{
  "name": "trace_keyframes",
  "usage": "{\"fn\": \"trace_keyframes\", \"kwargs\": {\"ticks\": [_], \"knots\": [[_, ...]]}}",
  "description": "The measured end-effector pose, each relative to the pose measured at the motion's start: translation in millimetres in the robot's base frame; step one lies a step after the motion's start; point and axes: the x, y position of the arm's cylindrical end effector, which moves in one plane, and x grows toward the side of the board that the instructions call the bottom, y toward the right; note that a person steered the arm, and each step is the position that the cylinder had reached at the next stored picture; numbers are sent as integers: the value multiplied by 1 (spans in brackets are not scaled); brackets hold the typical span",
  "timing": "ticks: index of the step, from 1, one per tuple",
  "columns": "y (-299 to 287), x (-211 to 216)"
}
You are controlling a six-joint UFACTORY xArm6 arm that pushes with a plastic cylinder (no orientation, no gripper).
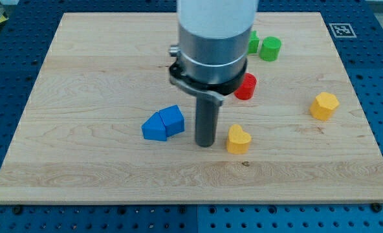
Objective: Slide the yellow heart into the yellow hexagon
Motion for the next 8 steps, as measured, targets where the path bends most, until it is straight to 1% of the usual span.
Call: {"fn": "trace_keyframes", "kwargs": {"ticks": [1,2,4,6,8], "knots": [[-6,1],[4,2],[55,2],[123,2],[167,-3]]}}
